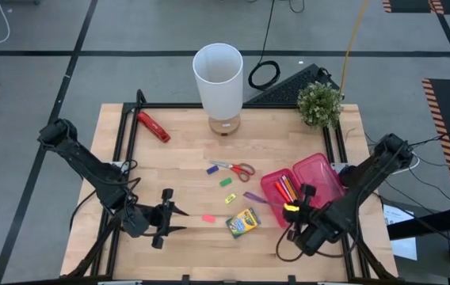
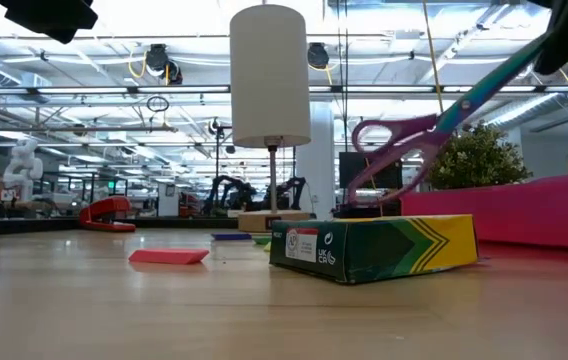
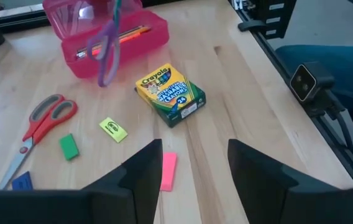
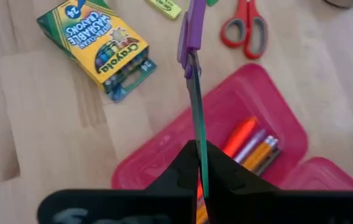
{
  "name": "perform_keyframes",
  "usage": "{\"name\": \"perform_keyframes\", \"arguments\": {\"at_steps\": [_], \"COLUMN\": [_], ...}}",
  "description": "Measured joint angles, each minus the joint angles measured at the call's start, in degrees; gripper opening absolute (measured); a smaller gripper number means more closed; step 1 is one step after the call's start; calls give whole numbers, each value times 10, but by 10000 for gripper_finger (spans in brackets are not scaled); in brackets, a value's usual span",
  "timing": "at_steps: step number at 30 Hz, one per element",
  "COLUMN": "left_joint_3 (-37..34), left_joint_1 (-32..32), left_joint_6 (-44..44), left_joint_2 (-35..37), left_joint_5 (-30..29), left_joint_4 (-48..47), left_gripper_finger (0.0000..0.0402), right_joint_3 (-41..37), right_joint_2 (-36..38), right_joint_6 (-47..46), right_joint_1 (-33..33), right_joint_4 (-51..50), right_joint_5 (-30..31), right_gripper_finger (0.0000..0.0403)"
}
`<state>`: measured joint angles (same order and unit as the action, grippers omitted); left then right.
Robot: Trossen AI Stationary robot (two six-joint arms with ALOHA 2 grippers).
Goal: Pack school essentials
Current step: Put the violet scissors into the pink supply box
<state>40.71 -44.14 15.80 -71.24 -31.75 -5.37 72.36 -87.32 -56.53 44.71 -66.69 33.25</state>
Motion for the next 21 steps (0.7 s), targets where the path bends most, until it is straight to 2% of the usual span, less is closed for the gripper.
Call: {"name": "perform_keyframes", "arguments": {"at_steps": [4,11,16,21], "left_joint_3": [0,0,0,0], "left_joint_1": [0,0,0,0], "left_joint_6": [0,0,0,1], "left_joint_2": [0,0,0,0], "left_joint_5": [0,0,0,1], "left_joint_4": [0,0,0,0], "left_gripper_finger": [186,186,186,186], "right_joint_3": [12,91,95,80], "right_joint_2": [24,28,27,28], "right_joint_6": [2,7,103,86], "right_joint_1": [0,0,2,-1], "right_joint_4": [-63,-234,-231,-233], "right_joint_5": [0,-1,-22,-32], "right_gripper_finger": [1,0,0,0]}}
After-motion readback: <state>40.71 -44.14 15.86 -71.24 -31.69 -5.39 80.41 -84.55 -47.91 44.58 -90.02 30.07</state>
